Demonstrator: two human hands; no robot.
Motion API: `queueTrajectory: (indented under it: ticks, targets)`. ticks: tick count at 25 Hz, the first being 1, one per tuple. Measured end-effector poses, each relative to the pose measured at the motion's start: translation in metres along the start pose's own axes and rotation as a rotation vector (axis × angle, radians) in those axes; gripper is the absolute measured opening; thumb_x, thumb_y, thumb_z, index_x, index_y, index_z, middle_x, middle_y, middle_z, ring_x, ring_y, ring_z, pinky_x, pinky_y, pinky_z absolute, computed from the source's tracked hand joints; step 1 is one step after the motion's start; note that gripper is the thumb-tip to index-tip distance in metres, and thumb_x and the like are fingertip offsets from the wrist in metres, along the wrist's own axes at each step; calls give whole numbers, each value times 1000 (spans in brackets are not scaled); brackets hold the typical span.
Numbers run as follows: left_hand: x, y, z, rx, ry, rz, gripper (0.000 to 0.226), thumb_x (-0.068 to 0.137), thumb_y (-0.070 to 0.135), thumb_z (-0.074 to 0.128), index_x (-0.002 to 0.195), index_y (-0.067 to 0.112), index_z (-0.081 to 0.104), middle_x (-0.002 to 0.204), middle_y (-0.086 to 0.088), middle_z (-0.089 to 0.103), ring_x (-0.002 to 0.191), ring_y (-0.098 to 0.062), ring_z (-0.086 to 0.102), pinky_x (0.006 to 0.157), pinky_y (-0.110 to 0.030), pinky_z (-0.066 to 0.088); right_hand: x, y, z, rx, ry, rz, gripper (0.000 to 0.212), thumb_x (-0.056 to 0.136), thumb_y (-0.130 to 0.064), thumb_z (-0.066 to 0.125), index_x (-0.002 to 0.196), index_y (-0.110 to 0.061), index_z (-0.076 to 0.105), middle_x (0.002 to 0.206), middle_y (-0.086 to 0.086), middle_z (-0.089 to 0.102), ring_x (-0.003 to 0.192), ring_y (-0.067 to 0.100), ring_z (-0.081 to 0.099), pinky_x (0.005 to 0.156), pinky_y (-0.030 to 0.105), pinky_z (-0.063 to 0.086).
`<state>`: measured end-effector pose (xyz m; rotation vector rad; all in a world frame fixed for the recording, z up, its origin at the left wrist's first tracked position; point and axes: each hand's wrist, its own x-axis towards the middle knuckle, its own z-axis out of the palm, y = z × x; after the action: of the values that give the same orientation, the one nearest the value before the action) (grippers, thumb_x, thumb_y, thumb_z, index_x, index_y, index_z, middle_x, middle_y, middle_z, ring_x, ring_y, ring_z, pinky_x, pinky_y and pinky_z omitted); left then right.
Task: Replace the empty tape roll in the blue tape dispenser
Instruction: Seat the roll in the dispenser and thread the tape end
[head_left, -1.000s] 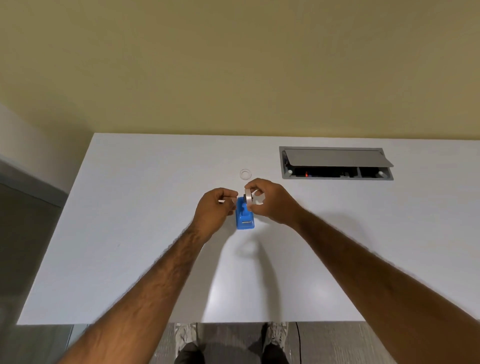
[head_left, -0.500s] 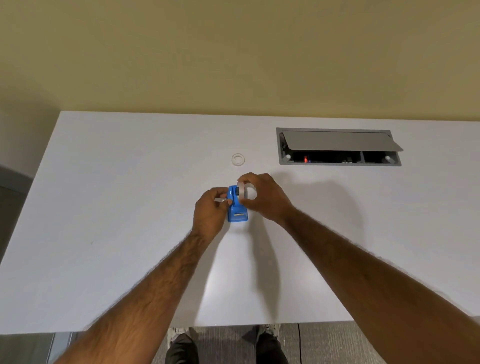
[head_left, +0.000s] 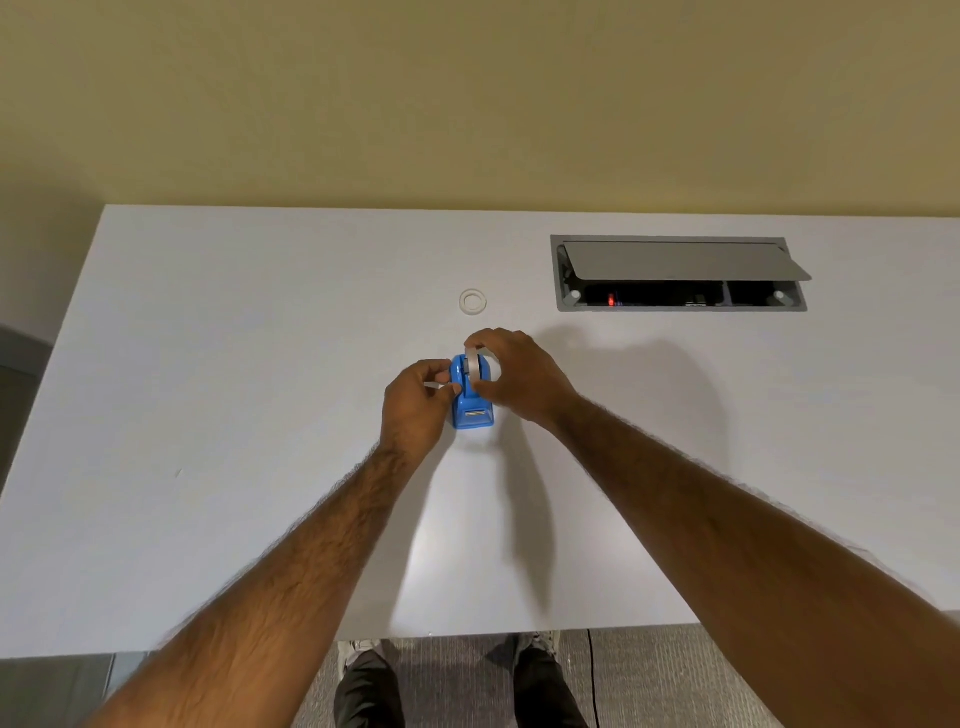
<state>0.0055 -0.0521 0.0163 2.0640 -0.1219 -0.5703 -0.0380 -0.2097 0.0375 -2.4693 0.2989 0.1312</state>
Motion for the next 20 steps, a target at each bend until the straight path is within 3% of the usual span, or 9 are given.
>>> queueTrajectory:
  ticks: [4, 9, 16, 20]
  targets:
    - [1, -3, 0, 6, 7, 7, 25, 92, 9, 67, 117, 11, 69, 104, 3, 67, 92, -16, 63, 76, -13, 44, 1, -1, 4, -5, -20, 11, 42, 83, -18, 73, 123, -10, 61, 119, 8, 68, 101, 22, 63, 90, 28, 50]
    - [2, -2, 0, -5, 3, 0, 27, 90, 5, 68, 116, 11, 69, 103, 1, 67, 94, -20, 65, 87, -29, 52, 0, 1, 8, 10, -5, 37, 34, 81, -14, 70, 114, -9, 62, 108, 10, 68, 91, 23, 64, 82, 31, 54]
    - [2, -3, 0, -21, 7, 9, 29, 88, 3, 68, 116, 12, 70, 102, 2, 68, 92, -17, 64, 78, -19, 47, -1, -1, 11, 8, -14, 18, 33, 80, -16, 72, 111, -10, 63, 106, 11, 66, 90, 23, 64, 82, 36, 57]
    - [3, -2, 1, -32, 26, 16, 25, 89, 6, 68, 113, 12, 70, 101, 1, 69, 92, -18, 64, 85, -29, 54, 0, 0, 11, -10, -30, -6, 29, 82, -21, 71, 109, -13, 65, 102, 8, 68, 89, 22, 62, 81, 33, 56]
